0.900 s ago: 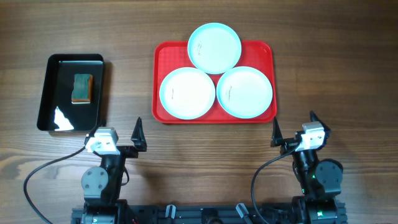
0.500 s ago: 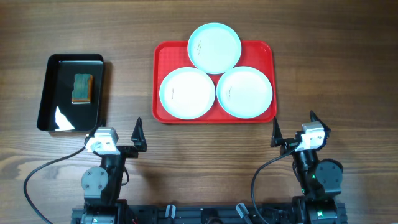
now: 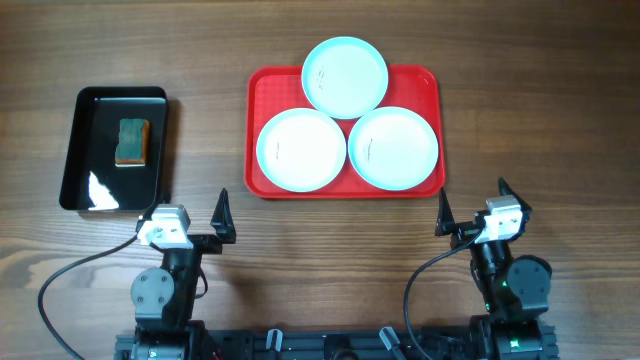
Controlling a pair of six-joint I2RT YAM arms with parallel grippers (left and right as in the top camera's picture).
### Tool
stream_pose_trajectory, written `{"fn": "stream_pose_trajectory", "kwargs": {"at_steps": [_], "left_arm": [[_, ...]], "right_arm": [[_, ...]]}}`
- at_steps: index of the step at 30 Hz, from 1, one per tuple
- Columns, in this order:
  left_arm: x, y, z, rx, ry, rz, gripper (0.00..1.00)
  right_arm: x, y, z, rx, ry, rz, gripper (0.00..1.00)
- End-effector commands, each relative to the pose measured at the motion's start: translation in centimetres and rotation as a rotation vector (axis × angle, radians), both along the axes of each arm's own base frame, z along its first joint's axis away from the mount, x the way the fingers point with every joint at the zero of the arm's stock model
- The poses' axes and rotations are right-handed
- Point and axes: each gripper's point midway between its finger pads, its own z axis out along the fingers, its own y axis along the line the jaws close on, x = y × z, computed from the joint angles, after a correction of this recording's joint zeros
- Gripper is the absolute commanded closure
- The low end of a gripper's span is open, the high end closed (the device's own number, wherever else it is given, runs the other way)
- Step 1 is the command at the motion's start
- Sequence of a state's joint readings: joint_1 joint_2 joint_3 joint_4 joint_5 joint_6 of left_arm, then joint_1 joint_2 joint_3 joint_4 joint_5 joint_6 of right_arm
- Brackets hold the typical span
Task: Clean dirty plates on tray and stack at the side
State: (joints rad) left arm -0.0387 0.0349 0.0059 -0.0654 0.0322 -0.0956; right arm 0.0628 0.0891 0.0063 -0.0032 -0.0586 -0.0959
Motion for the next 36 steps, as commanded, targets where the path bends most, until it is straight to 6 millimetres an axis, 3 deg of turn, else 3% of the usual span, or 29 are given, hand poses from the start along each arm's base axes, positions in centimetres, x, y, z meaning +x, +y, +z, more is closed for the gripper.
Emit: {"fn": "stream_pose_trajectory", "kwargs": {"at_steps": [1,33,36], "left_arm": [[0.0,-0.5,-0.4,-0.015,0.016,-0.023,0.0],[0.0,-0.5,-0.4,-0.015,0.016,-0.023,0.0],[-0.2,-1.9,-0.1,-0.108,0.017,-0.101,0.0]], "right_arm": [[0.0,-0.1,0.0,-0.011,0.0,-0.008,0.0],[0.0,-0.1,0.0,-0.01,0.0,-0.008,0.0],[0.0,-0.1,0.0,-0.011,0.0,-0.008,0.0]]}}
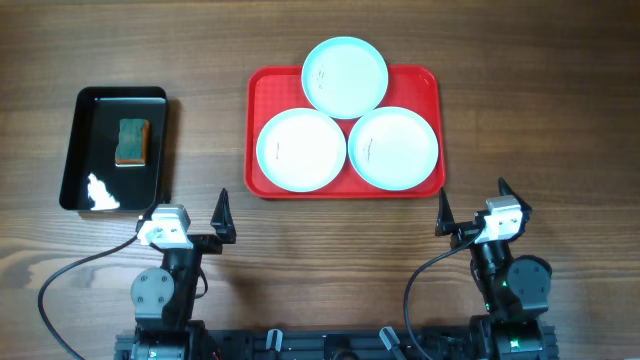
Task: Clean dirty plates on tray and stack at the side
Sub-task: 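Move the left gripper to the green-orange sponge in the black tray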
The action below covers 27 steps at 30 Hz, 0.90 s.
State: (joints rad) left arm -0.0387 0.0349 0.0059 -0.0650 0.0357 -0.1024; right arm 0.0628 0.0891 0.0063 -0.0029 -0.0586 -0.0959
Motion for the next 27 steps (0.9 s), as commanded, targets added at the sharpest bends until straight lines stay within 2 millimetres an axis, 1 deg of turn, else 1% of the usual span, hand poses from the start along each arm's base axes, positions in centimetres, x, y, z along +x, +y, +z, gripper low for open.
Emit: {"fn": "stream_pose_trajectory", "kwargs": {"at_steps": [1,3,5,7,10,13,14,17,21,23,25,26,27], "left_arm": [[-0.6,-3.6,0.3,-0.195,0.021,-0.194,0.0],[-1.6,-6.3,0.7,-0.329,0.057,-0.351,0.0],[-2.8,-8.4,0.8,-0.438,0.114,-0.479,0.0],[-3.6,-9.6,1.4,-0.495,0.133,-0.558,0.0],[-4.4,-10.4,2.4,-0.555,0.137,-0.627,0.0],[-4.4,-10.4,3.3,-0.619,0.128,-0.631,0.0],[-4.4,-10.4,4.0,-0.662,0.122,-0.636,0.0],[-4.7,-10.5,5.7,-0.7,0.073,-0.667,0.0],[-5.9,-10.5,9.7,-0.634,-0.119,-0.737,0.0],[-5.8,-9.9,10.9,-0.629,-0.179,-0.715,0.0],[-5.4,-9.1,11.7,-0.603,-0.215,-0.665,0.0],[-5.3,-8.9,12.0,-0.566,-0.227,-0.646,0.0],[-4.7,-8.5,12.1,-0.489,-0.204,-0.592,0.0]], "right_arm": [[0.0,-0.1,0.0,-0.01,0.001,-0.008,0.0],[0.0,-0.1,0.0,-0.011,0.001,-0.008,0.0],[0.0,-0.1,0.0,-0.011,0.001,-0.008,0.0],[0.0,-0.1,0.0,-0.011,0.0,-0.008,0.0],[0.0,-0.1,0.0,-0.011,0.001,-0.008,0.0],[0.0,-0.1,0.0,-0.01,0.001,-0.008,0.0],[0.0,-0.1,0.0,-0.01,0.001,-0.008,0.0],[0.0,-0.1,0.0,-0.011,0.0,-0.008,0.0],[0.0,-0.1,0.0,-0.01,0.001,-0.008,0.0],[0.0,-0.1,0.0,-0.011,0.0,-0.008,0.01],[0.0,-0.1,0.0,-0.011,0.001,-0.008,0.0],[0.0,-0.1,0.0,-0.011,0.001,-0.008,0.0],[0.0,-0.1,0.0,-0.01,0.001,-0.008,0.0]]}}
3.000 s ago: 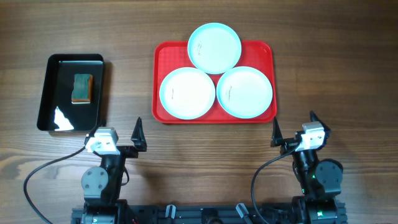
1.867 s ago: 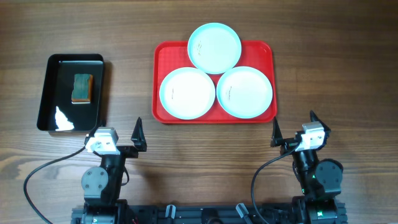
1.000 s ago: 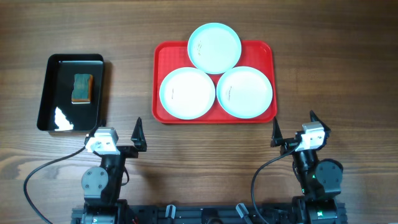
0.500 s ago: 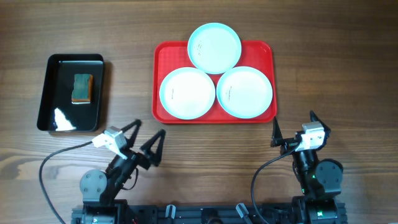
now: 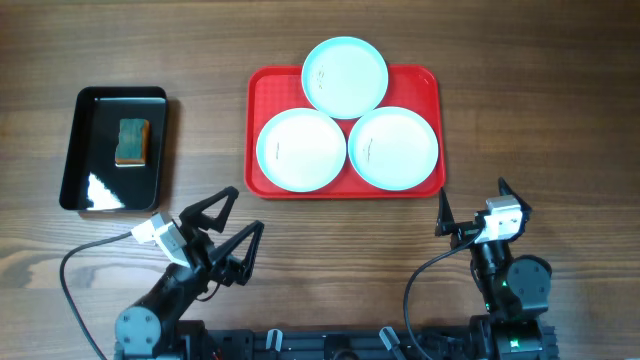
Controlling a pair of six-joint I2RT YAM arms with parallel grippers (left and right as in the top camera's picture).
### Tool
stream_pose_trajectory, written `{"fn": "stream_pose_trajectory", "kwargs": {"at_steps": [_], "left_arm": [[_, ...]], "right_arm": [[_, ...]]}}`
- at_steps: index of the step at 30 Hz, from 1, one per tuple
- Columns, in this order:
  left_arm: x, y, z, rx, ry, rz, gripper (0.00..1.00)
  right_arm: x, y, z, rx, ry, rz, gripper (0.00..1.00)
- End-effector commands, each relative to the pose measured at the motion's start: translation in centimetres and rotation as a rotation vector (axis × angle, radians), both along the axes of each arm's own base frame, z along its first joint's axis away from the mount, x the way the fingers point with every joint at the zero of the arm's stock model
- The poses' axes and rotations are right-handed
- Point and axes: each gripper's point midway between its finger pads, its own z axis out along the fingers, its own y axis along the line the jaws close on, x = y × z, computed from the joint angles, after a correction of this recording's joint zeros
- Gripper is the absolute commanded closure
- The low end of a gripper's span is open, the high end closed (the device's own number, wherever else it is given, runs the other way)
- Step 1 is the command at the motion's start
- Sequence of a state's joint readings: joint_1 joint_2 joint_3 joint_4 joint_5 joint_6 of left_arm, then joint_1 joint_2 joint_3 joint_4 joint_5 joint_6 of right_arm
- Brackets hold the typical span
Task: Clean dirty plates on tray and stack at the side
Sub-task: 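Move the left gripper to the green-orange sponge in the black tray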
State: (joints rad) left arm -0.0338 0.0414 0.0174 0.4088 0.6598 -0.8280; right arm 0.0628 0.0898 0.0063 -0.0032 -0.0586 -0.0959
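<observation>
A red tray [image 5: 430, 78] holds three white plates with faint marks: one at the back [image 5: 345, 76], one front left [image 5: 300, 150], one front right [image 5: 393, 148]. A green and brown sponge [image 5: 131, 141] lies in a black tray [image 5: 75, 150] at the left. My left gripper [image 5: 243, 210] stands open near the table's front, pointing toward the red tray's front left corner, with nothing between its fingers. My right gripper [image 5: 471, 197] is open at the front right, below the red tray's right corner.
The wooden table [image 5: 540, 120] spreads bare to the right of the red tray and between the two trays. A grey cable [image 5: 85, 258] loops from the left arm at the front left.
My left arm has swung from its resting pose and its open gripper now points up and to the right toward the red tray. The right arm has not moved.
Both arms rested at the front edge with their grippers open in the two earlier moments, and plates and sponge lay untouched. Now only the left arm has shifted, turning toward the red tray.
</observation>
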Motion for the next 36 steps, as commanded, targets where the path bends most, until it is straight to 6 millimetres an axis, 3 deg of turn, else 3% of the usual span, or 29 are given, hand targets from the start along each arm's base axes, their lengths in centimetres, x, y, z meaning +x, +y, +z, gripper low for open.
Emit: {"fn": "stream_pose_trajectory", "kwargs": {"at_steps": [1,5,10,15,21,25,31,34,36], "left_arm": [[1.5,2.1,1.3,0.153,0.036,0.185,0.0],[3.1,4.5,1.0,0.296,0.202,0.342,0.0],[5.6,9.5,1.5,0.406,0.531,0.595,0.0],[8.2,11.7,2.3,0.497,0.751,0.683,0.0],[13.8,12.8,3.1,0.522,0.789,0.732,0.0],[15.9,13.3,2.3,0.531,0.791,0.761,0.0],[17.9,13.6,1.3,0.746,0.713,0.723,0.0],[18.2,15.7,0.0,0.833,0.767,0.745,0.0],[18.0,18.2,-2.0,0.892,0.896,0.754,0.0]], "right_arm": [[0.0,-0.1,0.0,-0.011,-0.001,-0.008,0.0],[0.0,-0.1,0.0,-0.01,0.0,-0.008,0.0],[0.0,-0.1,0.0,-0.01,0.0,-0.008,0.0],[0.0,-0.1,0.0,-0.01,0.0,-0.008,0.0],[0.0,-0.1,0.0,-0.01,-0.001,-0.008,0.0],[0.0,-0.1,0.0,-0.01,0.0,-0.008,0.0],[0.0,-0.1,0.0,-0.01,-0.001,-0.008,0.0],[0.0,-0.1,0.0,-0.01,0.0,-0.008,0.0],[0.0,-0.1,0.0,-0.01,0.0,-0.008,0.01]]}}
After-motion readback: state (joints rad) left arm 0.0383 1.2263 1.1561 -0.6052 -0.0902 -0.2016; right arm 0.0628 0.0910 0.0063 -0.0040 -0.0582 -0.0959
